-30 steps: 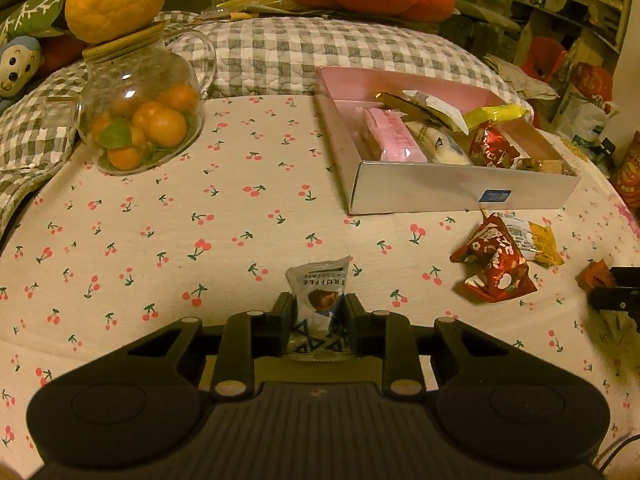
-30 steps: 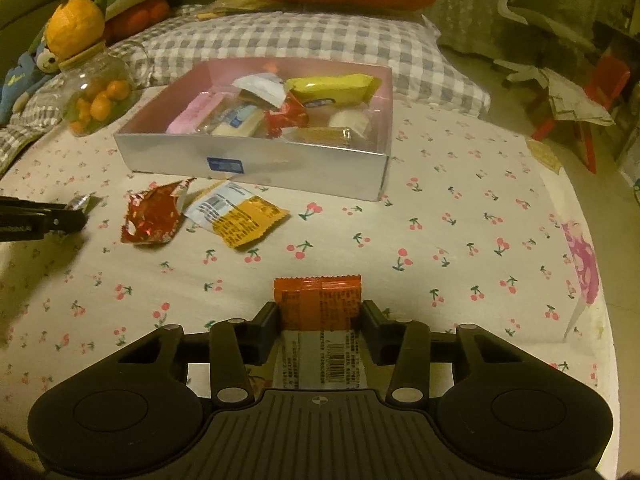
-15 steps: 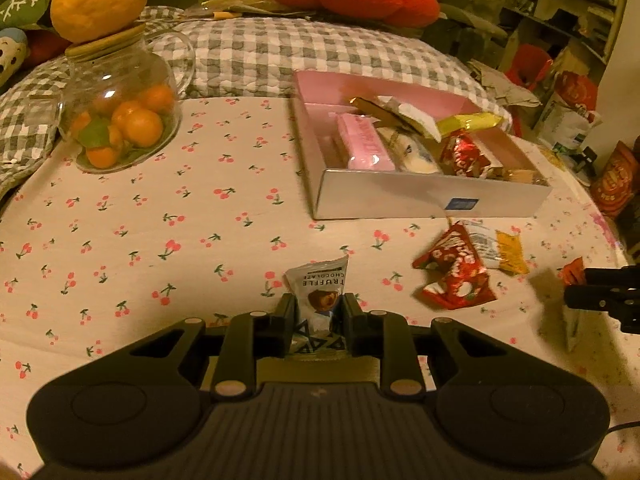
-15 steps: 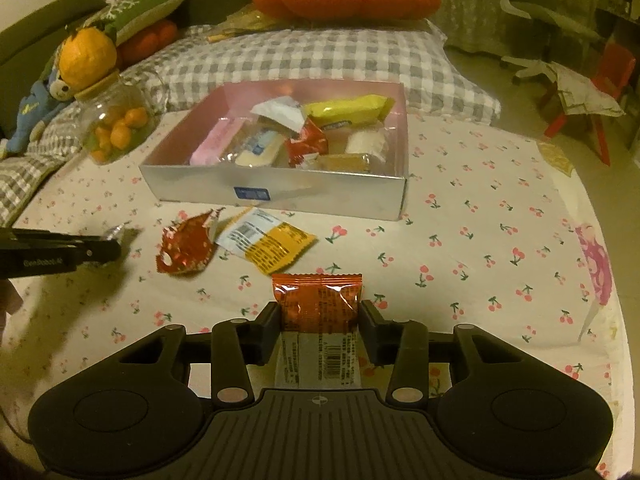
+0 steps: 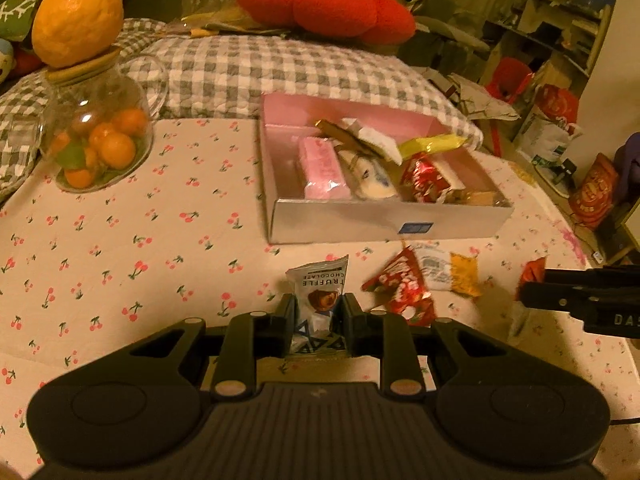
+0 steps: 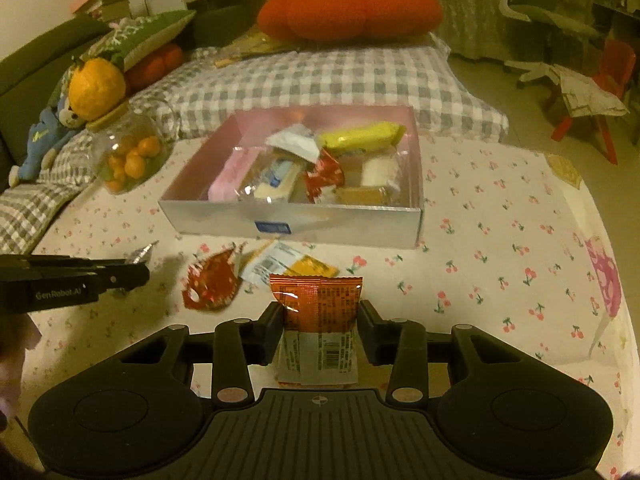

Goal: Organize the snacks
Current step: 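Carry both packets into the box and open both tools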

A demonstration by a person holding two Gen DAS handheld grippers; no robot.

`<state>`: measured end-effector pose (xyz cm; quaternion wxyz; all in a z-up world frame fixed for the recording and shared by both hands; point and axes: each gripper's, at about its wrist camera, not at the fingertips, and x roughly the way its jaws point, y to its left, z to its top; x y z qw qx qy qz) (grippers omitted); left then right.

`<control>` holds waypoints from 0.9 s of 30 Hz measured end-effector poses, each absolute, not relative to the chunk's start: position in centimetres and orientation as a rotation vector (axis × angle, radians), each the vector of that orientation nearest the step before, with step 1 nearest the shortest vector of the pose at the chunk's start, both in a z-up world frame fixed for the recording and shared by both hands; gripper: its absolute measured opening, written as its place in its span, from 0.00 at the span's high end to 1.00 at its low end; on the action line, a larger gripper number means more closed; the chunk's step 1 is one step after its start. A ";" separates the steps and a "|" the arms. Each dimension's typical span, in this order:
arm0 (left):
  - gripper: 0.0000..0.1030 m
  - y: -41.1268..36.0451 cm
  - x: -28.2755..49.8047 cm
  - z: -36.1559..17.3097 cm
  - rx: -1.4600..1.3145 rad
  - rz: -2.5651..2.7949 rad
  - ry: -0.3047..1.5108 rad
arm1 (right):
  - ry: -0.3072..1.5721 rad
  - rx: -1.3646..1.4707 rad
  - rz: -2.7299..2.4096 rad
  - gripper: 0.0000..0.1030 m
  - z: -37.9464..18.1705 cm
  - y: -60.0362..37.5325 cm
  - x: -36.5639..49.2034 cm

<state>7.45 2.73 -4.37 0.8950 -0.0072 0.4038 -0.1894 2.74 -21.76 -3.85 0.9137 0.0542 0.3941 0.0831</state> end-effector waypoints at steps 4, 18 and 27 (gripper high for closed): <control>0.79 2.5 7.5 -3.7 -0.025 -0.402 0.822 | 0.786 0.122 0.176 0.62 -3.0 -21.6 3.0; 0.79 0.9 9.7 -1.6 -0.007 -0.401 0.773 | 0.701 0.146 0.177 0.62 0.8 -20.9 5.7; 0.79 0.2 12.9 -1.2 -0.031 -0.364 0.758 | 0.688 0.187 0.151 0.62 1.5 -21.2 9.1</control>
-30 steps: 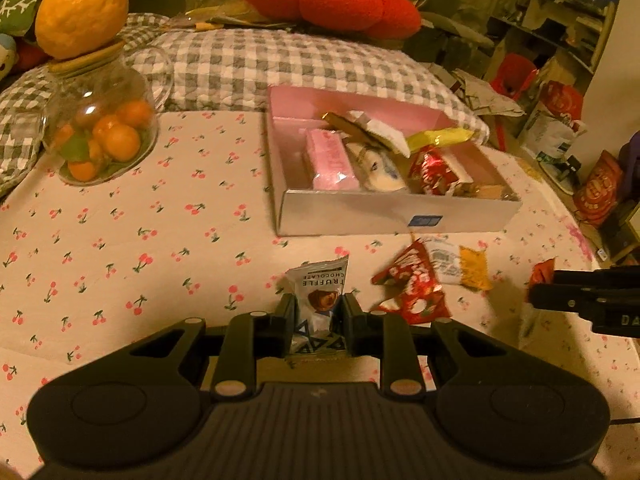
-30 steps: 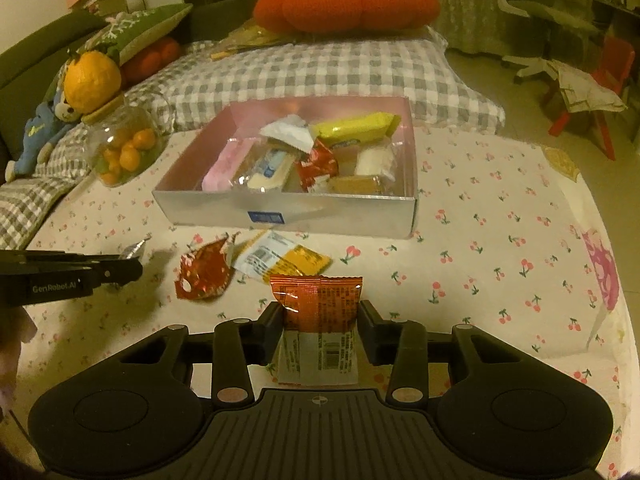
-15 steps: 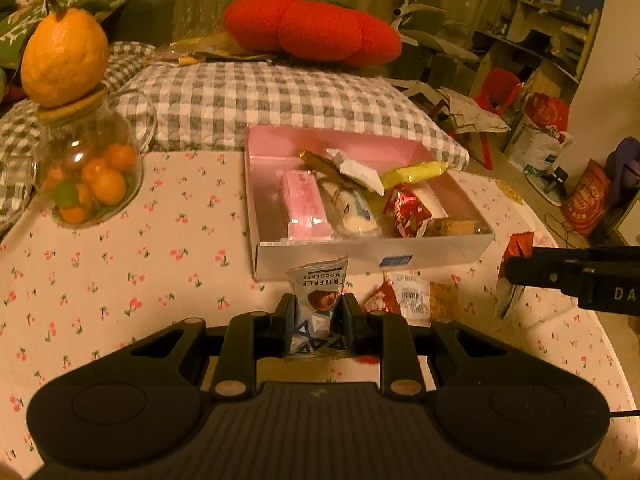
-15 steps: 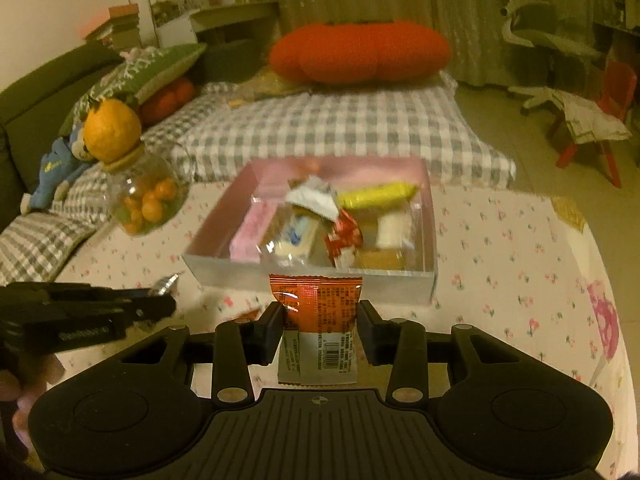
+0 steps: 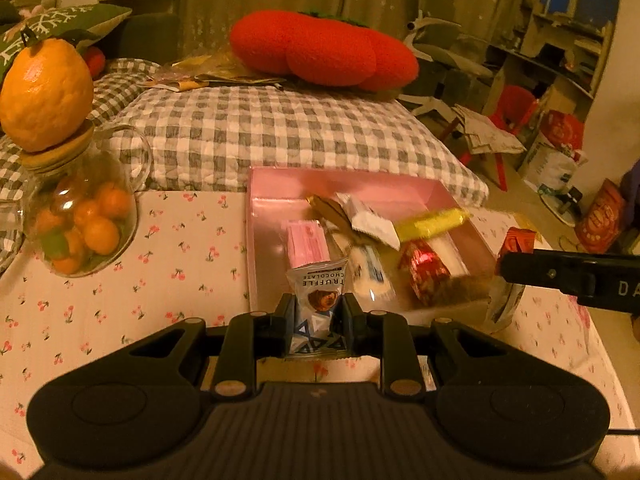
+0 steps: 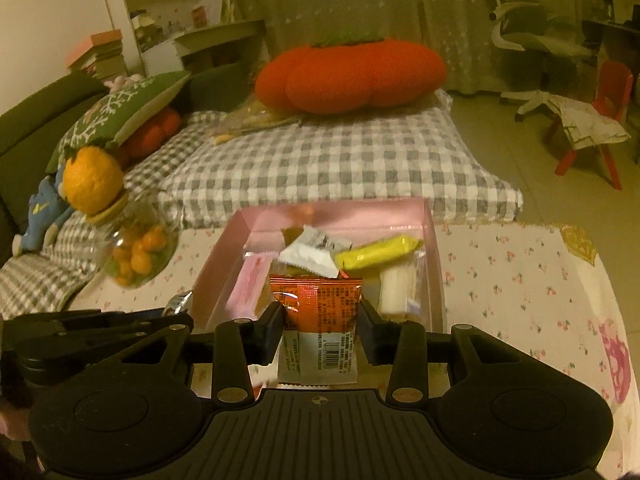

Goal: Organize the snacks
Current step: 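Carry both packets into the box and open both tools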

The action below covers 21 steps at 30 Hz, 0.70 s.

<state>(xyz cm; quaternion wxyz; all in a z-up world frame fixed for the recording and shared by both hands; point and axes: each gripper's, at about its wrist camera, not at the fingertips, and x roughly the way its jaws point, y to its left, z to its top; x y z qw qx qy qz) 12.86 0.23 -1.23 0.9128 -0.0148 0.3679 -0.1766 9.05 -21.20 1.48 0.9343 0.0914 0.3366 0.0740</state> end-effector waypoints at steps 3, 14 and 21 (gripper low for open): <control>0.79 0.0 13.9 -1.4 -0.055 -0.355 0.760 | 0.680 0.201 0.141 0.62 1.7 -21.3 10.2; 0.79 -1.6 16.4 -2.7 -0.004 -0.312 0.759 | 0.691 0.205 0.134 0.62 0.4 -20.3 13.5; 0.78 -1.9 17.0 -3.7 0.017 -0.308 0.769 | 0.707 0.238 0.127 0.62 -1.2 -20.6 14.8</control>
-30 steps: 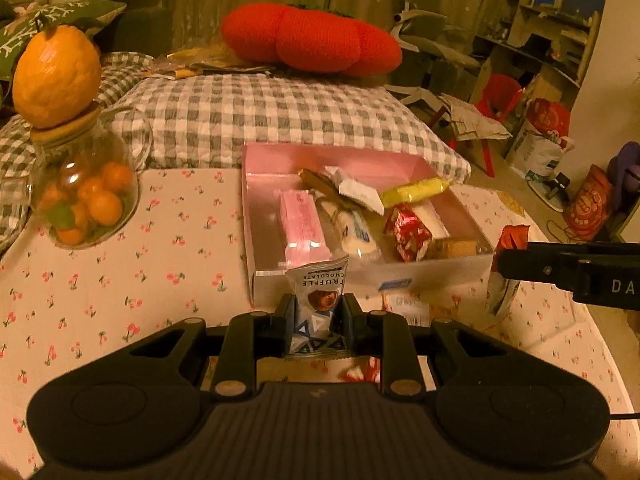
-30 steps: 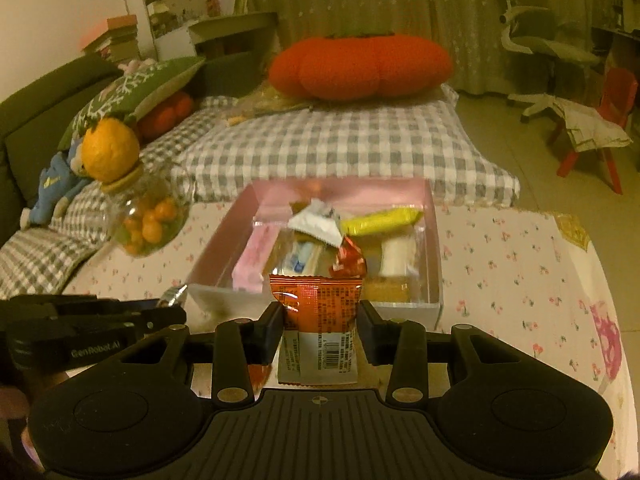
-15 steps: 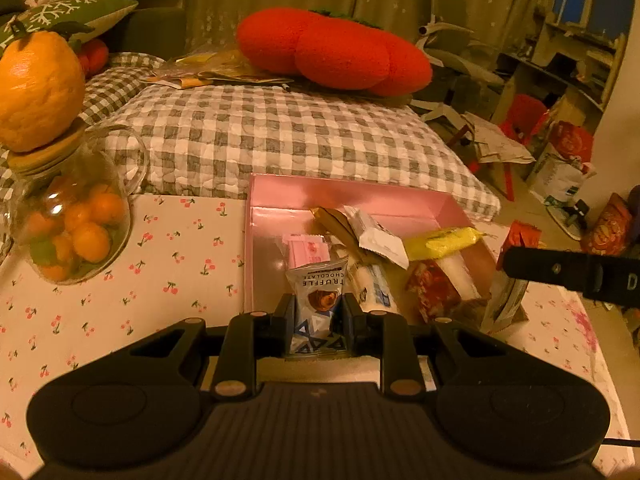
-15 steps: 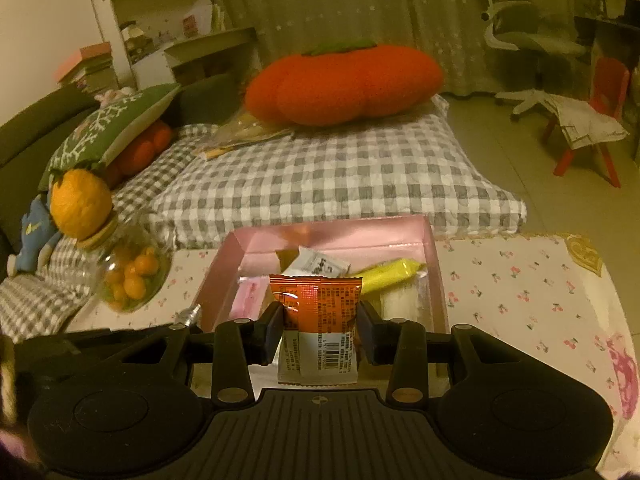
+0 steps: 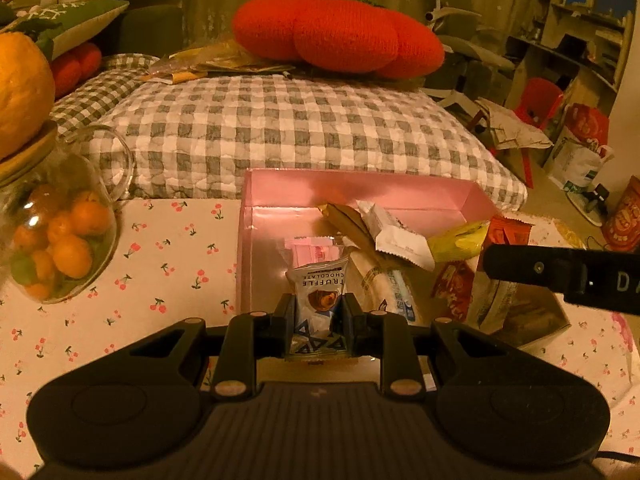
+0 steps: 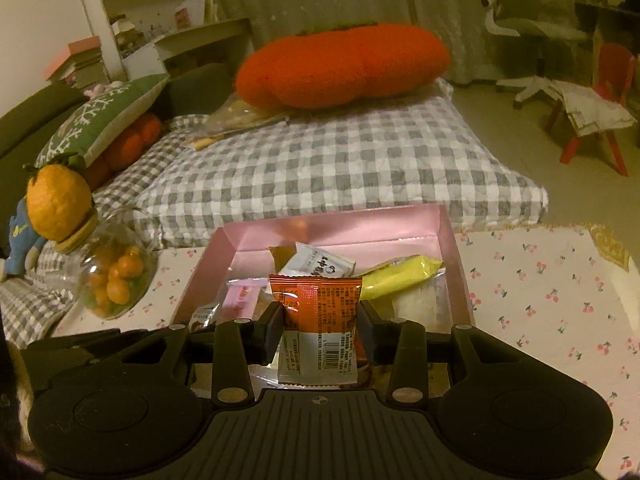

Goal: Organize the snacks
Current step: 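Carry both packets into the box and open both tools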

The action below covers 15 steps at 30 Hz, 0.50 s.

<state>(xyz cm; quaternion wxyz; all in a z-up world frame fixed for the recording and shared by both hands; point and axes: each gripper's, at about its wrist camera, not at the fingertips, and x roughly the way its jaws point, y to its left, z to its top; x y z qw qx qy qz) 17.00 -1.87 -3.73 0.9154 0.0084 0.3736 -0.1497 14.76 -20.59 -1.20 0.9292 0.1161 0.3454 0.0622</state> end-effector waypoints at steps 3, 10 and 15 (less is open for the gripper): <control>0.78 -2.0 17.1 -4.1 0.035 -0.302 0.775 | 0.720 0.254 0.117 0.62 -1.8 -20.9 15.2; 0.77 -2.0 17.3 -4.5 0.050 -0.290 0.777 | 0.745 0.275 0.105 0.63 -2.7 -21.3 15.8; 0.76 -2.1 17.4 -4.5 0.054 -0.286 0.777 | 0.756 0.271 0.086 0.64 -3.0 -21.3 16.2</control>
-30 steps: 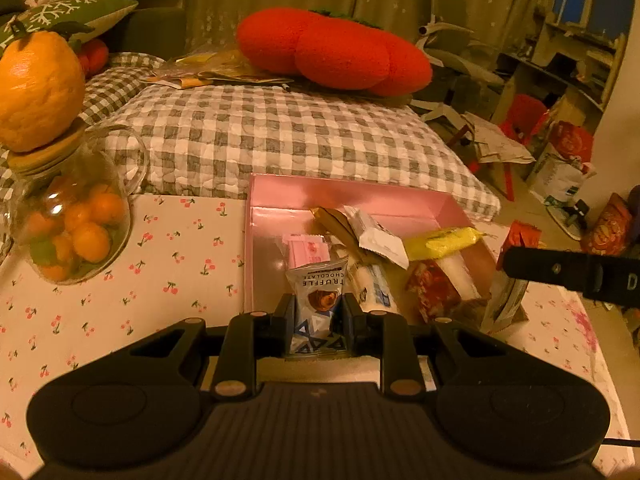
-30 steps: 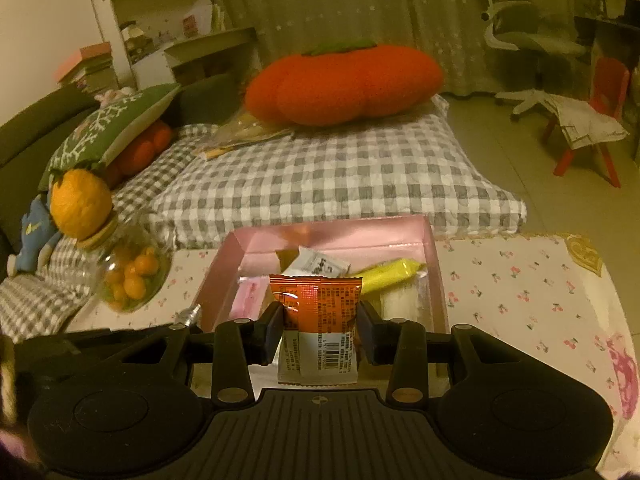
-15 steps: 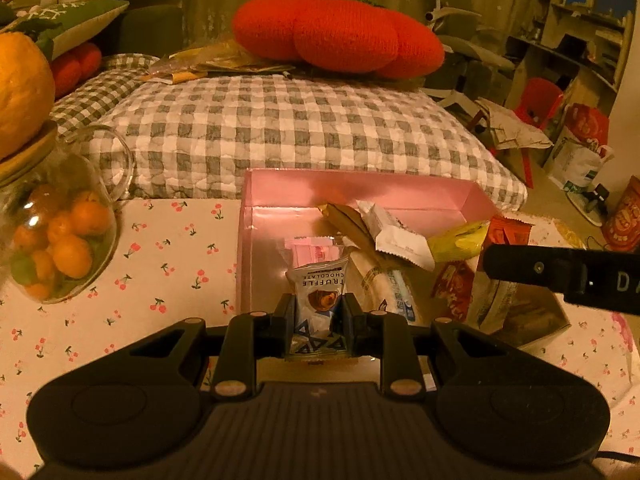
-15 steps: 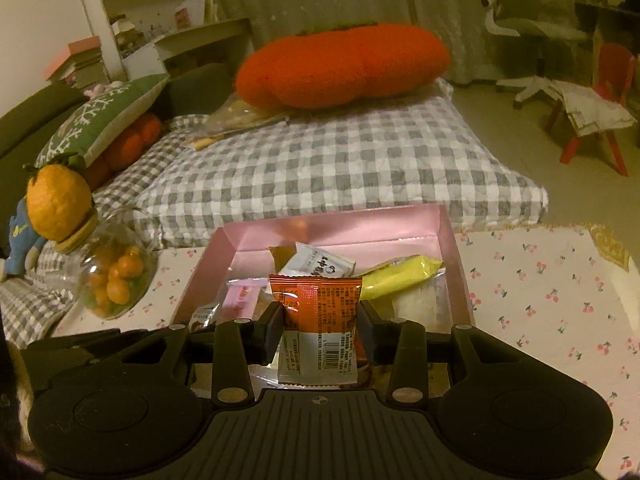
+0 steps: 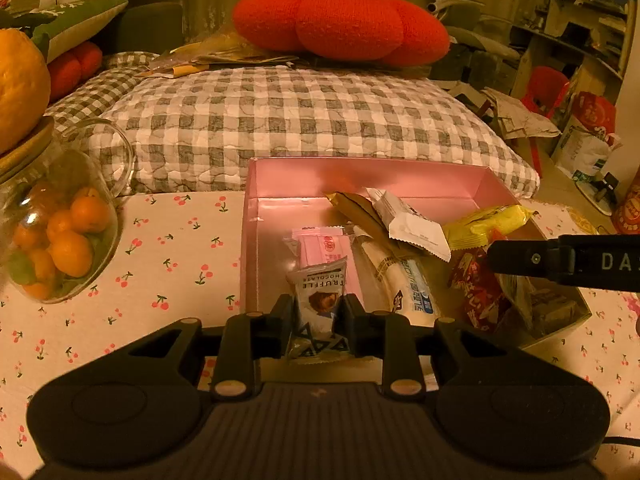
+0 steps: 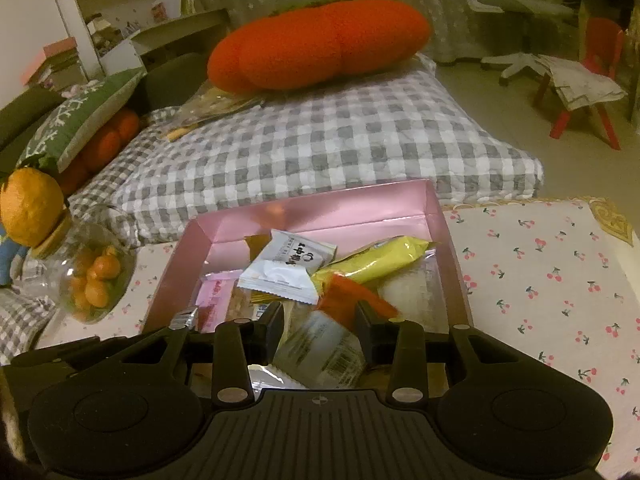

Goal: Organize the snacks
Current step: 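Carry both packets into the box and open both tools, then withdraw both tools from the box toward the last two packets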

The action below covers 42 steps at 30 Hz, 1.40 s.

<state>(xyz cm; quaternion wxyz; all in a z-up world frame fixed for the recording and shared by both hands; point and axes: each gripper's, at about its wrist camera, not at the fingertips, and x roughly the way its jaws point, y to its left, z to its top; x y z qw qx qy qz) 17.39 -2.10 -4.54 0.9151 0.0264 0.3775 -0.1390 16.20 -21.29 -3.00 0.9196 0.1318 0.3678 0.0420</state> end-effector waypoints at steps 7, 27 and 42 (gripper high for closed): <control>0.66 -1.9 17.0 -4.3 0.046 -0.288 0.770 | 0.758 0.248 0.084 0.60 -2.6 -21.0 16.1; 0.19 -1.3 12.5 -2.0 0.113 -0.288 0.734 | 0.722 0.210 0.045 0.17 0.4 -21.8 12.0; 0.08 -0.5 8.0 -1.7 0.180 -0.335 0.745 | 0.732 0.130 0.073 0.10 0.3 -21.4 6.6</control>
